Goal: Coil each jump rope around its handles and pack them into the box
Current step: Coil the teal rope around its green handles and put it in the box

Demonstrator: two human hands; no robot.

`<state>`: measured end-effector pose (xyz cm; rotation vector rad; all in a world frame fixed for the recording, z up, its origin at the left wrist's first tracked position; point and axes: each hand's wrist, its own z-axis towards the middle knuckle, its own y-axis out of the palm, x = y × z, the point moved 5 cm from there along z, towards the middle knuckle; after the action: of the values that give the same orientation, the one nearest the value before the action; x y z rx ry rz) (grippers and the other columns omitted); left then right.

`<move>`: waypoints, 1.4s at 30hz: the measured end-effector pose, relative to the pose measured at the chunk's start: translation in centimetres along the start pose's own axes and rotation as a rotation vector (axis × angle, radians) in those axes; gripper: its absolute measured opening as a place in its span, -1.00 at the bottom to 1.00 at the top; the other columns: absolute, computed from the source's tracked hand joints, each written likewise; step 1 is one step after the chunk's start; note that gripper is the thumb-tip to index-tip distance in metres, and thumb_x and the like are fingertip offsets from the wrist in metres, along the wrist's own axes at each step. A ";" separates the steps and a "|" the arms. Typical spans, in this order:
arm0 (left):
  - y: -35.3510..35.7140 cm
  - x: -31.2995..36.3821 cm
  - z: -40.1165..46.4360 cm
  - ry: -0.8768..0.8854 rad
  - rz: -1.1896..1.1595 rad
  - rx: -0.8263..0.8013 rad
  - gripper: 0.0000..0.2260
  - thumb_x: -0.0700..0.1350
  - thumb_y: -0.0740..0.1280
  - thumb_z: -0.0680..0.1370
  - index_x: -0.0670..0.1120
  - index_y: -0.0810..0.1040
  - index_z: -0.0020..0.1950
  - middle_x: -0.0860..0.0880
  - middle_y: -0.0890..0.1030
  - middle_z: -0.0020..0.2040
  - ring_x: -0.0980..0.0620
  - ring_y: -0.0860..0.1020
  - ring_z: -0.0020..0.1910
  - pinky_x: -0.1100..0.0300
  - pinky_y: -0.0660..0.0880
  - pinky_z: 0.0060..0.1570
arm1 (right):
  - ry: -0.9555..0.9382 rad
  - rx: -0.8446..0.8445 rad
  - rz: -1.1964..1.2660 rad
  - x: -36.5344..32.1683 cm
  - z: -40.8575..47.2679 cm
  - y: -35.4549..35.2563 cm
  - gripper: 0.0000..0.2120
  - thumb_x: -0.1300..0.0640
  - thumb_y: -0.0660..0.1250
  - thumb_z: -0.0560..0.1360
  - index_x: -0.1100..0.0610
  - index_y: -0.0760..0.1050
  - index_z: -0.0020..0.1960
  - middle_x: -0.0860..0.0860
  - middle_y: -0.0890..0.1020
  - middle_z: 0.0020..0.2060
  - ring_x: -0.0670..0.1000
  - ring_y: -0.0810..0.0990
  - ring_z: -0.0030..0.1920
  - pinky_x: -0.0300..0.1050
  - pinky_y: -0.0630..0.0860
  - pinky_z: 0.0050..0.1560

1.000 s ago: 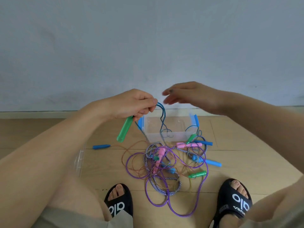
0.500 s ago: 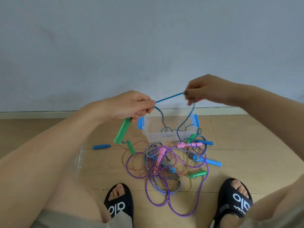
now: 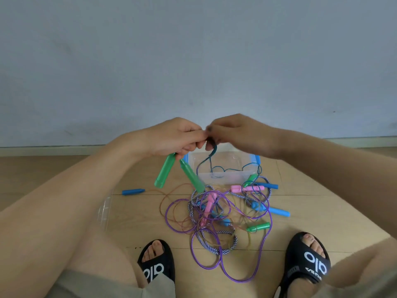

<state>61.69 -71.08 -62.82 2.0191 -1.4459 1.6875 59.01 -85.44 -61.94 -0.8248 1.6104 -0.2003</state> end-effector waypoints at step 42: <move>-0.5 -1.4 0.1 0.002 0.038 -0.027 -0.78 -0.09 0.21 0.65 -0.16 0.53 -0.10 0.00 0.39 -0.39 0.00 0.41 -0.38 0.04 0.56 -0.21 | 0.017 -0.041 0.068 1.9 0.4 -1.7 -0.76 0.16 0.21 0.62 0.27 0.58 -0.07 0.05 0.59 -0.34 0.05 0.49 -0.35 -0.05 0.52 -0.22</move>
<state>62.27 -70.12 -63.80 1.9879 -1.5077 1.6744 60.06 -87.68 -62.59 -0.8004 1.6605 -0.1269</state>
